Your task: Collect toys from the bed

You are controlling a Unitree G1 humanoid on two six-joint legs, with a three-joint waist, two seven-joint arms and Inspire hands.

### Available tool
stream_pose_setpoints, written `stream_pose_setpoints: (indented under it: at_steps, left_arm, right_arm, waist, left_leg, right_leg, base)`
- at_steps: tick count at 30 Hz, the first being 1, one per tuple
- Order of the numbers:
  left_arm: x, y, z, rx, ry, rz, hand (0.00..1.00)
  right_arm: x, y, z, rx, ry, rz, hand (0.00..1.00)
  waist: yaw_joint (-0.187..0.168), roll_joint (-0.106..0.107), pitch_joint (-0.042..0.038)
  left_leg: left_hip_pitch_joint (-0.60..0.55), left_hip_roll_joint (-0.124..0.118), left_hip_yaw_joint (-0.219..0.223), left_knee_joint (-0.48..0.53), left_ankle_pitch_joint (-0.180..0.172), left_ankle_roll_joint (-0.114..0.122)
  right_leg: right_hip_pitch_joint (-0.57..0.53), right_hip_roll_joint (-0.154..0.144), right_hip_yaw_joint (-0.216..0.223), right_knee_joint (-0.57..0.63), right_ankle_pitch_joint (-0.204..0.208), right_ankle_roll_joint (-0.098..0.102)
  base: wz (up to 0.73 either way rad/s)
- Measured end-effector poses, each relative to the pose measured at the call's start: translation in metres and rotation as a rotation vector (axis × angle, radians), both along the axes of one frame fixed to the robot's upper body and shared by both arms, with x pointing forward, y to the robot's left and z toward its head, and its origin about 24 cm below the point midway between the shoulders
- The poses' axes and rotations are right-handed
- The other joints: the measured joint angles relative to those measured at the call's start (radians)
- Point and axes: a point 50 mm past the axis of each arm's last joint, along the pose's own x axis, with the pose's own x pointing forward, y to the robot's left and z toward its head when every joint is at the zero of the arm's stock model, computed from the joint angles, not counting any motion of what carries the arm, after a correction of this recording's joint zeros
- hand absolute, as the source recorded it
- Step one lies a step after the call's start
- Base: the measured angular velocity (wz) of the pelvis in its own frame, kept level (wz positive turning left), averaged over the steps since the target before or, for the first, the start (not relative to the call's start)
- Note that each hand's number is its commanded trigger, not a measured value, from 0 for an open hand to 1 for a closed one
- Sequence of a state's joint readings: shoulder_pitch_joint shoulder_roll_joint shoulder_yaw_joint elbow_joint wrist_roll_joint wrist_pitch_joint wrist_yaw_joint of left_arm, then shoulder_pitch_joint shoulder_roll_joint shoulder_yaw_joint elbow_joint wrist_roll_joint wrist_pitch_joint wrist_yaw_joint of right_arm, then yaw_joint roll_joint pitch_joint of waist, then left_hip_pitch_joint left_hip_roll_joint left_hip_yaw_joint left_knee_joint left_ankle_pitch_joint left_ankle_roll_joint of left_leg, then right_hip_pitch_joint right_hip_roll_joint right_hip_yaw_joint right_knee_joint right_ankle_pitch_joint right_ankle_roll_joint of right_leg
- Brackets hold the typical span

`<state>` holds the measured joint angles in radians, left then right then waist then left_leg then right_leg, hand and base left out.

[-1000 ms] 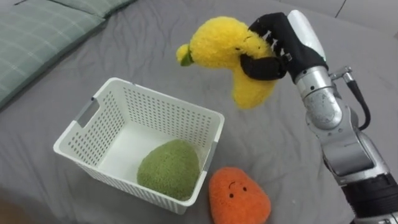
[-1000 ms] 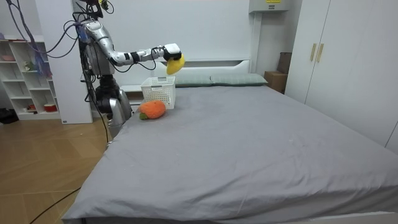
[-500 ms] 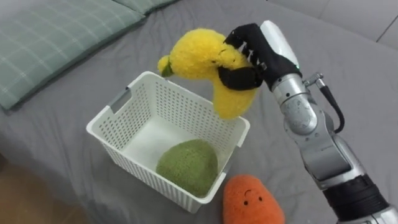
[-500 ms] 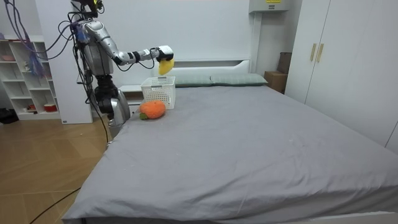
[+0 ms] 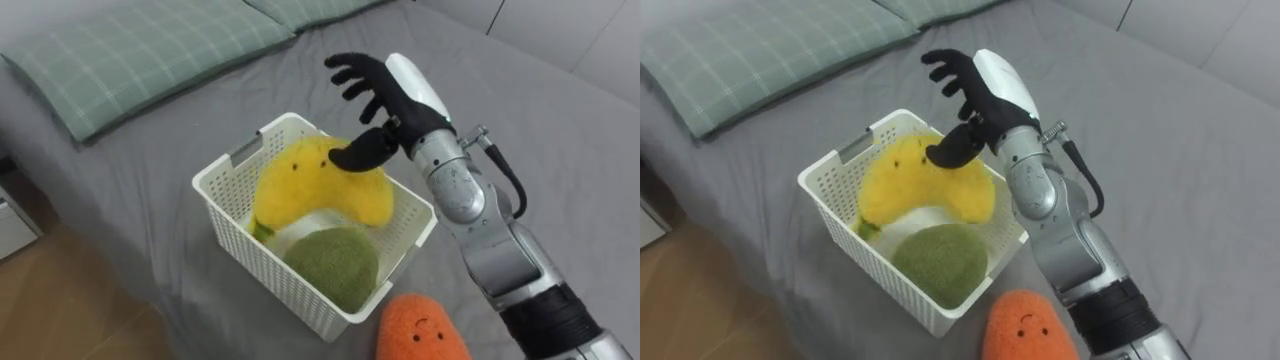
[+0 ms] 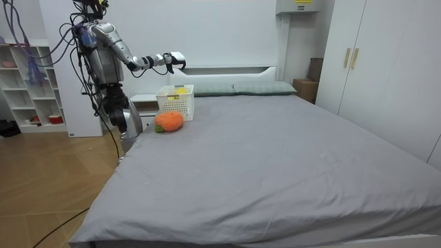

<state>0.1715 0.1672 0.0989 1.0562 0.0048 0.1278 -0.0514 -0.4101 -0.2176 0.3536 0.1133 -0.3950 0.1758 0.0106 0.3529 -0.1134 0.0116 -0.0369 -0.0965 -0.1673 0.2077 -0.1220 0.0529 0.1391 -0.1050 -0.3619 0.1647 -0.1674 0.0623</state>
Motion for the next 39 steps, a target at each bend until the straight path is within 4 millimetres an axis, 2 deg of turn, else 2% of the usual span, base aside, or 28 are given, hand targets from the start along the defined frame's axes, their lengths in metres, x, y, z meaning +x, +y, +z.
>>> stream_pose_setpoints:
  at_steps: [3, 4, 17, 21, 28, 34, 39]
  left_arm:
    - [0.004, -0.003, 0.001, 0.006, 0.001, -0.036, 0.00]
    - [0.006, -0.003, 0.001, 0.008, -0.003, -0.048, 0.00]
    - [0.016, -0.005, 0.003, 0.017, -0.025, -0.078, 0.00]
    - [0.016, -0.004, 0.003, 0.022, -0.026, -0.075, 0.00]
    - [0.019, -0.004, 0.004, 0.024, -0.039, -0.078, 0.00]
    - [0.019, -0.004, 0.003, 0.023, -0.041, -0.074, 0.00]
    - [0.016, -0.004, 0.003, 0.031, -0.039, -0.058, 0.00]
  right_arm:
    - [0.000, 0.000, 0.000, -0.004, 0.004, 0.000, 0.00]
    - [0.000, 0.000, -0.001, -0.006, 0.009, 0.000, 0.00]
    - [0.001, -0.004, -0.003, -0.035, 0.044, 0.002, 0.00]
    - [0.002, -0.007, -0.009, -0.040, 0.071, -0.009, 0.00]
    - [0.004, -0.014, -0.009, -0.027, 0.078, -0.027, 0.00]
    - [0.007, -0.027, -0.002, 0.012, 0.042, -0.087, 0.00]
    - [0.005, -0.038, -0.003, 0.062, 0.041, -0.130, 0.00]
  waist:
    - [0.000, 0.000, 0.0010]
    - [0.000, 0.005, 0.0041]
    - [-0.004, 0.001, 0.0018]
    - [-0.016, 0.001, 0.0029]
    - [-0.025, 0.004, 0.0054]
    - [-0.063, 0.014, 0.0132]
    - [-0.079, 0.019, 0.0135]
  left_leg:
    - [-0.006, -0.002, -0.001, 0.011, 0.000, 0.001]
    - [-0.006, -0.002, -0.001, 0.013, 0.000, 0.003]
    - [-0.013, -0.002, 0.000, 0.015, 0.002, 0.006]
    - [-0.014, -0.002, 0.002, 0.015, 0.002, 0.006]
    - [-0.024, 0.003, 0.028, 0.015, -0.003, 0.010]
    - [-0.018, 0.001, 0.029, 0.015, -0.003, 0.012]
    - [-0.003, 0.009, 0.056, 0.011, -0.008, 0.014]
  right_leg:
    - [-0.004, 0.000, 0.003, 0.001, -0.001, 0.000]
    - [-0.003, 0.000, 0.003, 0.002, 0.000, 0.000]
    - [-0.011, 0.000, 0.005, 0.005, 0.000, -0.001]
    - [-0.013, 0.000, 0.008, 0.005, 0.000, -0.001]
    - [-0.033, 0.001, 0.049, 0.007, 0.000, -0.001]
    - [-0.027, 0.000, 0.058, 0.004, 0.002, 0.002]
    - [-0.025, 0.001, 0.072, 0.004, 0.002, 0.002]
  base:
    - [0.03]
    - [0.00]
    - [0.00]
    - [-0.01]
    - [-0.11]
    - [0.00]
    - [-0.15]
